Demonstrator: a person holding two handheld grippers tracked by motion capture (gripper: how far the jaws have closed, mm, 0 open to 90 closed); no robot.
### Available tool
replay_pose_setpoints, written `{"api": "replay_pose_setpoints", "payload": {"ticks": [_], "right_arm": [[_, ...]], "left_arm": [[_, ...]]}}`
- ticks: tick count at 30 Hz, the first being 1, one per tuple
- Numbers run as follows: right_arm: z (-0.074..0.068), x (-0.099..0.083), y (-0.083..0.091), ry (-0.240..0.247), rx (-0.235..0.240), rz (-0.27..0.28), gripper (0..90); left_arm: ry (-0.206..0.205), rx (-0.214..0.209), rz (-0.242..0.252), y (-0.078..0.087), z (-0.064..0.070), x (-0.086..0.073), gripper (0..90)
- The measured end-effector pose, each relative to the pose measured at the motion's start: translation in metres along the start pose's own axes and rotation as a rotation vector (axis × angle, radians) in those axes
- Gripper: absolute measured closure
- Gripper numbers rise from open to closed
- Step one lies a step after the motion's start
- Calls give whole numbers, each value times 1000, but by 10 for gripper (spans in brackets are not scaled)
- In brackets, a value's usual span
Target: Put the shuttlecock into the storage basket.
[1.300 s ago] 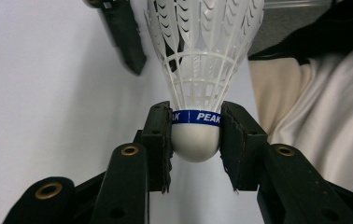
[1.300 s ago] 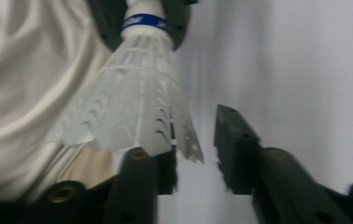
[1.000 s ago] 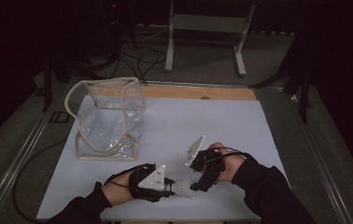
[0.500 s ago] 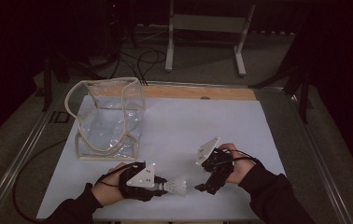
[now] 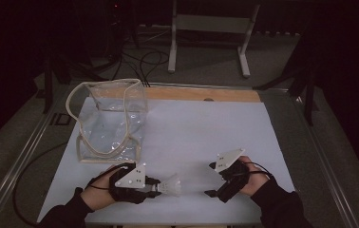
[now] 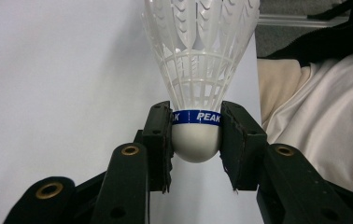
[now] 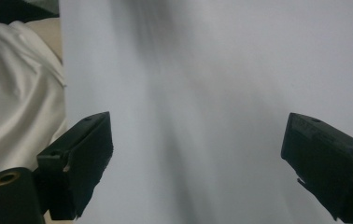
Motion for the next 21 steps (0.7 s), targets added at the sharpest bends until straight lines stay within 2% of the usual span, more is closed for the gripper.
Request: {"api": "replay_pose_setpoints", "payload": {"ticks": [2,4,6,7,8,11,17,18,21], "right_arm": [[0,-7,1,-3,-21,12,91],[0,-10,1,-9,-17,31,91],[-1,-23,1,-13,-22,70,91],[-1,-23,1,-13,-22,70,91],[-2,-28,2,-10,-51,87,91],[-3,-35,4,-30,-60,118,94],[-4,-47,5,-78,-66,141,94],[-5,-51,5,-94,-93,138,94],[-7,-58,7,-110,-116,148,94]], "left_arm": [[5,2,-2,2,-1,-1,666],[4,5,-1,4,-2,-3,666],[6,3,-5,7,-3,-4,667],[12,3,-4,7,-3,-5,667],[13,7,-6,9,-3,-5,667],[15,9,-8,11,-4,-6,667],[13,10,-18,16,-5,-8,667],[16,7,-22,17,-5,-9,667],[24,10,-23,19,-6,-11,667]]}}
Point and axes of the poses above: each handheld gripper's, and its own axes: y roughly backward along the jaws, x roughly out of its top, z roughly to its right, the point moved 1 cm from there along -y, roughly forward along the jaws, and after that the axes turned 14 degrees about x, right-handed, at the moved point
